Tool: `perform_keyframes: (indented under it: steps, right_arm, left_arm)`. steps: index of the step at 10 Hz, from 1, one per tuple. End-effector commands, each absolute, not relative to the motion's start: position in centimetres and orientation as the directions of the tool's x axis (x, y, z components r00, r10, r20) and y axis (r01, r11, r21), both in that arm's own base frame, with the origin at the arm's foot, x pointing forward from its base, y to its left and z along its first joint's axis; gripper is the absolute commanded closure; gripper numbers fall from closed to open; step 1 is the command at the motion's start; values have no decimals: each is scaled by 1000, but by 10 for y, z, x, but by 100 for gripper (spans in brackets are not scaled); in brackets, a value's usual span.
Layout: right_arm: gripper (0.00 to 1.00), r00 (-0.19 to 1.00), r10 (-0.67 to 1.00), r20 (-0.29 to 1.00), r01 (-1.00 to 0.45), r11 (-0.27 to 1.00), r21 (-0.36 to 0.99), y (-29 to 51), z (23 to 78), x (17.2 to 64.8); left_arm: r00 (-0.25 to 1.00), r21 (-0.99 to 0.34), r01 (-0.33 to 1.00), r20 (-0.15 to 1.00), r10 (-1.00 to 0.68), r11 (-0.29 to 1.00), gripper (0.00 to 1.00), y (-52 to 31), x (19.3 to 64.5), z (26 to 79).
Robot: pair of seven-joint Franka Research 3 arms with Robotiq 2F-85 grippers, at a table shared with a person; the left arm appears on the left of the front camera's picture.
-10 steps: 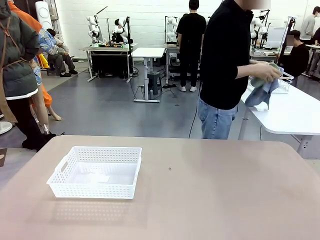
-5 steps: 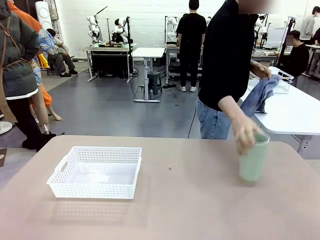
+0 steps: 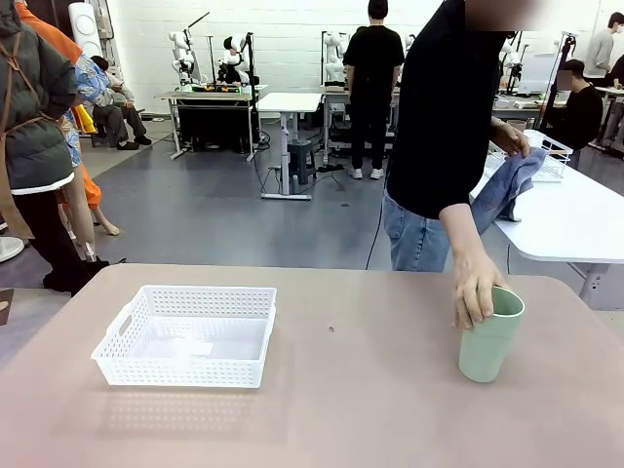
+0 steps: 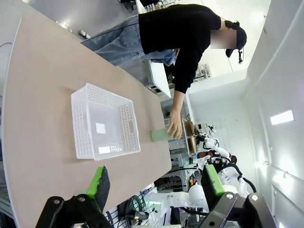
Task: Clean and organize the cups into the basket.
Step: Pick up the Organizing basket and move it to the center of the table, then pick up the Reusable plastic cup from the right side of the table and place it inside the Organizing basket.
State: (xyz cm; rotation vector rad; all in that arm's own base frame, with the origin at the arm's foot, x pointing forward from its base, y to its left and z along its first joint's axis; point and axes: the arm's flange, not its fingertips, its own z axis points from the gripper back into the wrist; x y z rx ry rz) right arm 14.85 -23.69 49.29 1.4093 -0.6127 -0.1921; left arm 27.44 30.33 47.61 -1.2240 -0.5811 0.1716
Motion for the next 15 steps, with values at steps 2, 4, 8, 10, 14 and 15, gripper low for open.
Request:
perform_keyframes:
  steps: [2, 4, 8, 10, 14, 15]
  right_arm:
    - [0, 829, -480, 289, -241, 161, 957, -238, 495, 150]
    - [0, 829, -480, 289, -241, 161, 957, -238, 495, 150]
    - [0, 829, -480, 289, -241, 161, 957, -238, 495, 150]
    - [0, 868, -156, 471, -439, 199, 876, -230, 501, 144]
    - [0, 516, 337, 787, -839, 382, 387, -173, 454, 195]
    - [0, 436, 395, 809, -876, 390, 283, -158, 431, 212]
  left_arm:
    - [842, -921, 189, 331, 425, 341, 0, 307, 272, 478]
    - [842, -921, 189, 331, 425, 341, 0, 307, 272, 478]
    - [842, -921, 189, 331, 425, 341, 0, 307, 272, 478]
    - [843, -920, 181, 327, 427, 348, 0, 303, 274, 476]
    - [920, -638, 254, 392, 21, 727, 0, 182, 309, 536]
    - [928, -569, 238, 372, -11, 787, 0, 143, 322, 550]
